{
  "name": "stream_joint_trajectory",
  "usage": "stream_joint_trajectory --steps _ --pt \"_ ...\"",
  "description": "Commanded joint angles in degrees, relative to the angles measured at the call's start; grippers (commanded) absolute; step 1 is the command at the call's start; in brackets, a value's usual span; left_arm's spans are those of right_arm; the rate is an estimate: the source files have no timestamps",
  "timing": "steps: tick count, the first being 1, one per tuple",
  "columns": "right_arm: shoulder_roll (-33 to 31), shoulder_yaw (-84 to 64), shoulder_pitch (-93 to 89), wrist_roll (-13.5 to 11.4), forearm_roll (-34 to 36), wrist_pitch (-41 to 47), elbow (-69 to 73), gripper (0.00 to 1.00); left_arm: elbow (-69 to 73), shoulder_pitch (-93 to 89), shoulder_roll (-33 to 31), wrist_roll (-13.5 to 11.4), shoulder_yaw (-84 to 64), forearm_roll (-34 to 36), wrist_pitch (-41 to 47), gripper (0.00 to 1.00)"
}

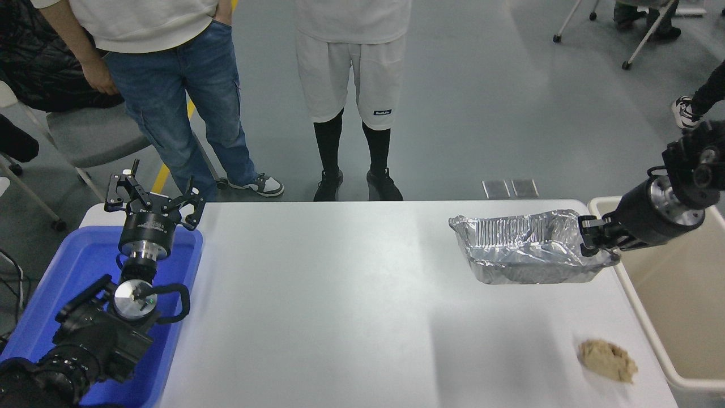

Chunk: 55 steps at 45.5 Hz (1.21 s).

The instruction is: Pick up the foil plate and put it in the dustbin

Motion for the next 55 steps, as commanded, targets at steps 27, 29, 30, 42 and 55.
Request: stream_joint_trajectory --steps 27,29,30,42,55 --pt "-1.99 -7.47 26.98 0.12 0.15 6.99 0.94 0.0 -0.01 0.0 -0.01 0.01 0.0 0.01 0.01 0.99" --pt "-1.99 -7.56 26.98 0.12 0.15 6.99 0.94 0.0 0.08 0.0 0.08 0.01 0.0 0.01 0.01 0.99" --pt "-2.08 -7.64 26.98 0.12 0.15 6.99 0.94 0.0 -0.01 0.0 -0.01 0.01 0.0 0.01 0.01 0.99" --pt "-3.48 -9.66 26.01 -0.05 -0.65 6.99 0.85 0.0 0.08 0.0 -0.01 0.01 0.0 0.01 0.01 0.99" --pt "-13.23 -9.58 24.34 -0.23 -6.01 6.99 -1.17 0.0 -0.01 0.0 -0.01 0.01 0.0 0.01 0.01 0.99"
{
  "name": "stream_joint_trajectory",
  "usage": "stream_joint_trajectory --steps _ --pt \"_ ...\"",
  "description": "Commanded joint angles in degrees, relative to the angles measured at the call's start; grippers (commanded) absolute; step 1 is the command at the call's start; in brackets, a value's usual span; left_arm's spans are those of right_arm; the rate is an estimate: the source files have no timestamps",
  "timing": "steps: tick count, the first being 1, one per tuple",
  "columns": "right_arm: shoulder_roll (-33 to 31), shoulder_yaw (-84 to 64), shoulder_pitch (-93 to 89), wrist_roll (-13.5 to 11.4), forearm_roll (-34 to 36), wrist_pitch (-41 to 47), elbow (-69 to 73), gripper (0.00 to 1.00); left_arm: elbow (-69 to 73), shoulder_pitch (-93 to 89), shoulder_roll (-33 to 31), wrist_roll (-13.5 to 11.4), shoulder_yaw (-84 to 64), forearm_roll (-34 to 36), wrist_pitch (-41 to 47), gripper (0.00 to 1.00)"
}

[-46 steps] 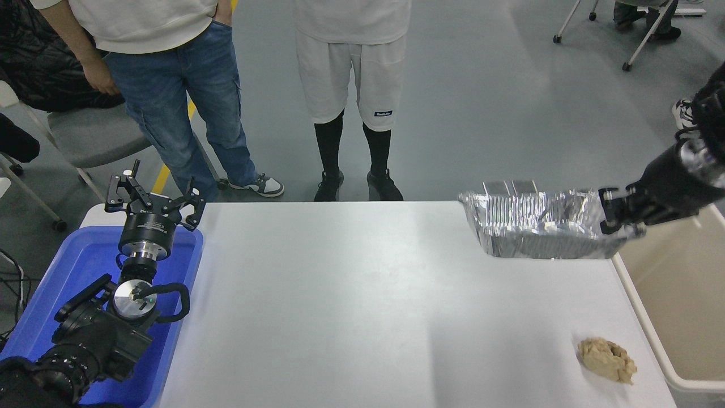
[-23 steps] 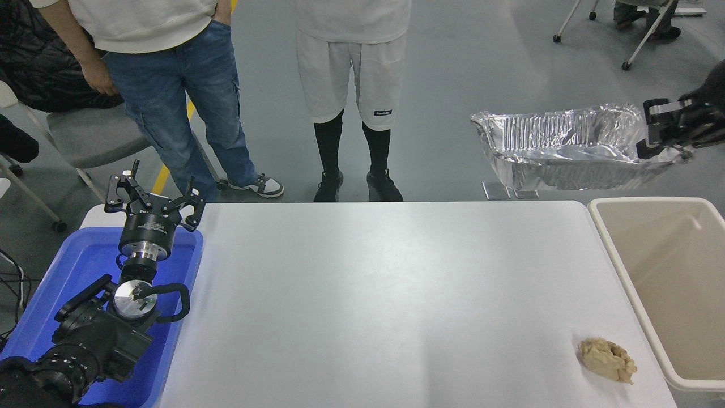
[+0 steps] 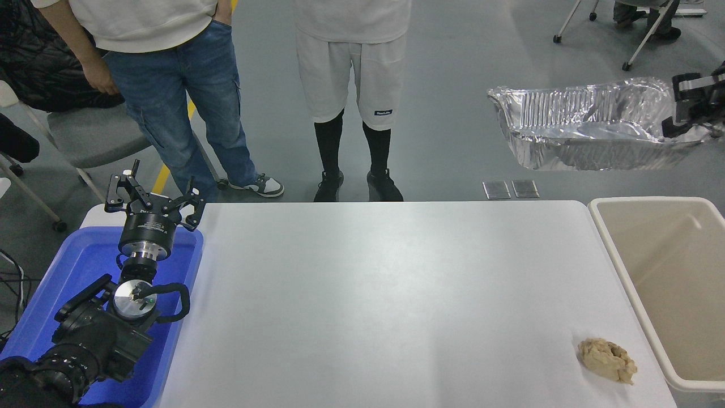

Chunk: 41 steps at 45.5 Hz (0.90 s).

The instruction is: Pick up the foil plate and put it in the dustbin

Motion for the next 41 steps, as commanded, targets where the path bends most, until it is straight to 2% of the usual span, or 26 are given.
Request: stream_joint_trajectory --steps 1,12,27,41 --pt "-8.08 -0.54 -1.81 -0.17 -3.53 0.02 -3.37 0.0 -0.02 0.0 -0.01 0.0 0.0 0.01 0.0 0.99" --pt "-16.88 0.07 -8.05 -0.79 -5.9 0.02 -12.43 0.0 -0.02 0.0 -0.01 0.0 0.0 0.01 0.0 0.99" --pt "-22.24 8.15 -25.62 -0.88 -5.9 0.02 -27.89 0.0 -0.02 0.0 -0.01 0.0 0.0 0.01 0.0 0.99" --pt "-24.09 18.96 -41.7 -0.88 -5.2 0.02 -37.3 0.0 0.07 0.0 -0.01 0.0 0.0 0.01 0.0 0.99"
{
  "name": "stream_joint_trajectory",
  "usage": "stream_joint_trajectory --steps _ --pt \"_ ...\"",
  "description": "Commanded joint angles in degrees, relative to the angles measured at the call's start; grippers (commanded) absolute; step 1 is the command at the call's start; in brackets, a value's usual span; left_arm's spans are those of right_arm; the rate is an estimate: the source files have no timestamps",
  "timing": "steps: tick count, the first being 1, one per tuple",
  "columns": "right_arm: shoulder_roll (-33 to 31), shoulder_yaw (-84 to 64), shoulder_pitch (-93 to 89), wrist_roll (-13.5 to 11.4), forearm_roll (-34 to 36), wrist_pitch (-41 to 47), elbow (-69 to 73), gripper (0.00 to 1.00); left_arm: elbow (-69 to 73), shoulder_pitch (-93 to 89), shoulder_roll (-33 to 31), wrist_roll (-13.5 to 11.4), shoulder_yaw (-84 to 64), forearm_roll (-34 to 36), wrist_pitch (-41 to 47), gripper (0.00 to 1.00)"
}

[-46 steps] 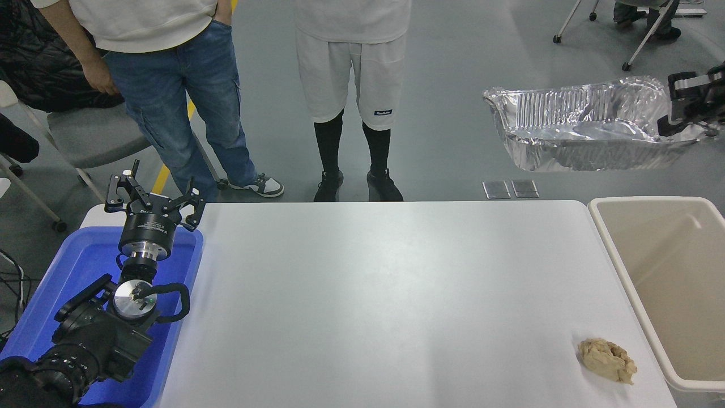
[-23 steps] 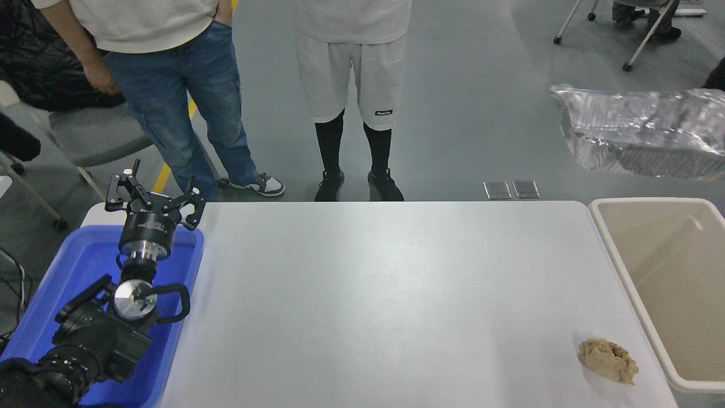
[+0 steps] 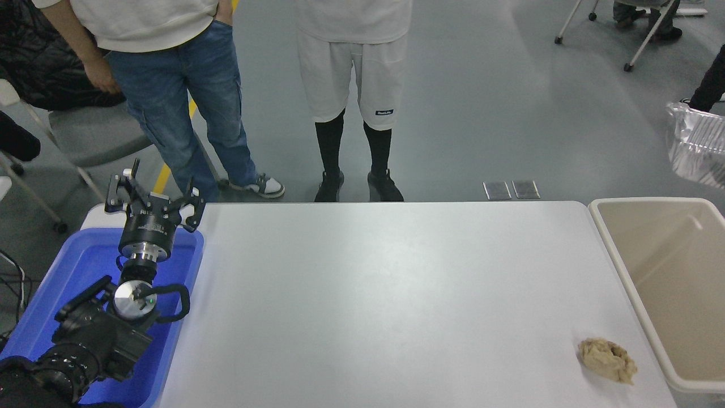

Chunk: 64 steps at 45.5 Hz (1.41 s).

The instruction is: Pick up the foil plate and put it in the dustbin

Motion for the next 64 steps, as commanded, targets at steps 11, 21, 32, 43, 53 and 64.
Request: stream_joint_trajectory --steps 11,21,32,43,53,64 --pt "-2.78 22.5 -28.85 -0.02 0.75 0.0 -16.04 0.0 0.08 0.0 -0.02 0.01 0.0 0.0 -0.01 0.99" --pt "-0.41 33.67 -43.01 -0.02 0.75 0.0 -21.4 0.0 0.0 0.0 -0.02 0.0 0.0 0.0 -0.01 0.99" --pt "3.2 38.51 -50.92 -0.1 1.8 0.0 -25.19 0.0 0.0 0.0 -0.02 0.01 0.0 0.0 -0.01 0.99" --pt "6.71 39.04 -60.06 -0.02 10.94 -10.1 -27.38 0.0 0.0 0.0 -0.02 0.0 0.0 0.0 -0.01 0.99" --pt "11.72 40.01 -67.62 -0.02 21.48 -18.36 -32.21 0.0 0.0 0.0 -0.02 0.01 0.0 0.0 -0.01 0.99" --pt "16.81 45.63 -74.13 -0.02 26.24 -25.04 -35.47 0.0 0.0 0.0 -0.02 0.01 0.0 0.0 -0.01 0.99"
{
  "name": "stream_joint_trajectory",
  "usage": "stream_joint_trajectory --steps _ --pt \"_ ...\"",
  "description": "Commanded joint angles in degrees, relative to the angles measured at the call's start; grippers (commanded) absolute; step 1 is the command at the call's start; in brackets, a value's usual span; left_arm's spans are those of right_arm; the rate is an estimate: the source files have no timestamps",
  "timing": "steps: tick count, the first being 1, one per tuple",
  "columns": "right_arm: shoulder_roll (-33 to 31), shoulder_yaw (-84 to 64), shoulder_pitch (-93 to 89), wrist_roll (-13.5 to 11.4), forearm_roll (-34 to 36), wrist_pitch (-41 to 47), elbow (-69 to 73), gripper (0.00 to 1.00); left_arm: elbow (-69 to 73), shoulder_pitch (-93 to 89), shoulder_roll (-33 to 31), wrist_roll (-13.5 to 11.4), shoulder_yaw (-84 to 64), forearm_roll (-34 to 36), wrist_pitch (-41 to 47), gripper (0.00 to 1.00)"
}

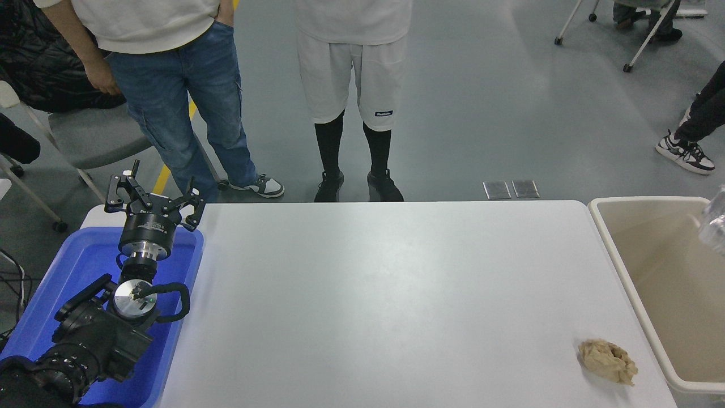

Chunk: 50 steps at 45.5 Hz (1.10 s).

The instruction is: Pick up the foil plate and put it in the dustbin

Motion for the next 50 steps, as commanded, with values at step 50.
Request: stream_joint_trajectory --steps 50 --pt "21.5 16.12 -17.91 -0.01 11.52 -33.88 -8.5 0.0 0.0 0.0 -0.02 -0.05 0.0 -0.09 0.1 0.99"
